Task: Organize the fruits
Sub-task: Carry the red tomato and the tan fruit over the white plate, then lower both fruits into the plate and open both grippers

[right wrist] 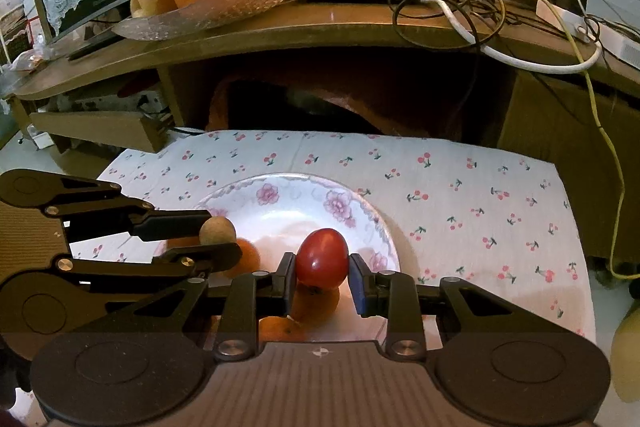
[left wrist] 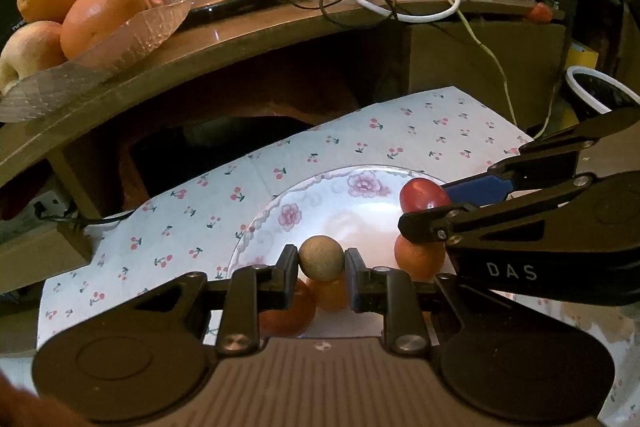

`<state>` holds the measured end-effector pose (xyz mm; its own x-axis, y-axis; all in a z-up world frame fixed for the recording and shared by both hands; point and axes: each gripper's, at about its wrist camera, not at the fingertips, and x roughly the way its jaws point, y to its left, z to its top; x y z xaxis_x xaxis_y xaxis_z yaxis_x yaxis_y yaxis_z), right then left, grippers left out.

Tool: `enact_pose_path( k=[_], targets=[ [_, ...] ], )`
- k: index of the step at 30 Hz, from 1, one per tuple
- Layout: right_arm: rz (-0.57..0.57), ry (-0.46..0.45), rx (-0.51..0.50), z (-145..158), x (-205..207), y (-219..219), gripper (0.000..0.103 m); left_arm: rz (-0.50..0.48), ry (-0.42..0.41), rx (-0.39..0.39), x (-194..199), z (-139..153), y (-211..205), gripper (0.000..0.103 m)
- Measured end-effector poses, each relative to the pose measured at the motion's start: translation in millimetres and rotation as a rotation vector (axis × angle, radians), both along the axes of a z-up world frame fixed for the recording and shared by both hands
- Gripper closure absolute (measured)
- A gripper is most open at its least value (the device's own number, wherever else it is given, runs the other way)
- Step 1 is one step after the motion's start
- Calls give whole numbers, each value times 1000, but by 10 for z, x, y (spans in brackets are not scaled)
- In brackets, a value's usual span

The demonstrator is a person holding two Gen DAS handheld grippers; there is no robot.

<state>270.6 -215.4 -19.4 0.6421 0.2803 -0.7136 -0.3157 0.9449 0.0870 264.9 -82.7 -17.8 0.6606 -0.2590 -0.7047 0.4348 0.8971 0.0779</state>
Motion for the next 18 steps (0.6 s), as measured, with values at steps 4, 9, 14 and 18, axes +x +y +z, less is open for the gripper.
enact_pose_path(
  k=[4,9,14,18],
  targets=[
    [-2,0,4,-34,86,-18,71,0,0,-13,64,-23,6,74],
    [-5,3,22,-68,158,-42,70,4,0,-25,100,-30,15,73],
    [-12,6,38,-94,192,-42,69,8,5,-35,120,-30,27,73],
    [-17,9,40,-91,191,-50,69,7,5,-39,125,-31,22,73]
  ],
)
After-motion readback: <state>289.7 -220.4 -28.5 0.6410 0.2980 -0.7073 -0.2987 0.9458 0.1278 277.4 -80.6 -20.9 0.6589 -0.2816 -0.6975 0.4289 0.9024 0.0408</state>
